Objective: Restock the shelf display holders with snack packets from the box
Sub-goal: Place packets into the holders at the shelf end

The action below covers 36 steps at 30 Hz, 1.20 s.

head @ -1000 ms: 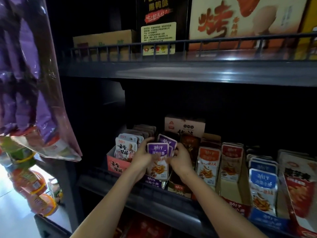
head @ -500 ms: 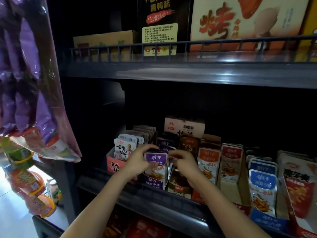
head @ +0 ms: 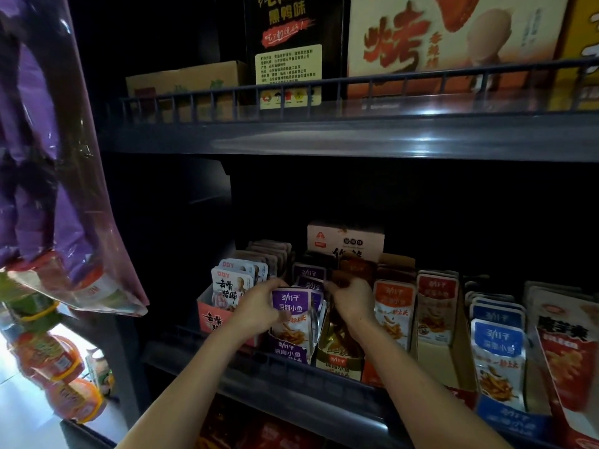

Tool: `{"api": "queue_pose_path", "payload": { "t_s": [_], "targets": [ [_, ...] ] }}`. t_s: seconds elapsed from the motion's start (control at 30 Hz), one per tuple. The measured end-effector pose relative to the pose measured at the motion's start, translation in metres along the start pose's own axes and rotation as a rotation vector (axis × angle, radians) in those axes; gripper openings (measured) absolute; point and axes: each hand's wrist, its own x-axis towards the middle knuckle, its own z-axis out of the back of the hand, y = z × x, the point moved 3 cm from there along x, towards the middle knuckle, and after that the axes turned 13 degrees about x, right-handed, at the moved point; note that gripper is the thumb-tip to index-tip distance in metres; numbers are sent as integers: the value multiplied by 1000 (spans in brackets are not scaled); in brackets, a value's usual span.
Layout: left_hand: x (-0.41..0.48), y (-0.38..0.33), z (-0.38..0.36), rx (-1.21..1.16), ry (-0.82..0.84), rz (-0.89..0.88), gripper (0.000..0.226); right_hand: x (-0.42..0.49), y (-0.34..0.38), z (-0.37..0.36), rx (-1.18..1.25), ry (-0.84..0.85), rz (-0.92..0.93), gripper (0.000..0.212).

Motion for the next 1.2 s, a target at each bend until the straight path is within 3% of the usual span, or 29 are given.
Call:
{"api": "queue_pose_path", "payload": {
  "t_s": [0.2,0.33,0.73,0.93,1.2],
  "targets": [
    [1,3,0,4,8,-2,49,7,9,-3,-388,167,37,37],
    [0,5,1,9,9,-21,43,11,16,0,-503,244,69,42],
    [-5,11,7,-26,42,-42,29,12,13,-6,-573,389,31,38],
    [-8,11,8,-15,27,-55,26,11,5,-5,-397,295,3,24],
    [5,-4,-3,34,-133,-57,29,26,31,6,-281,212,139,15]
  ]
}}
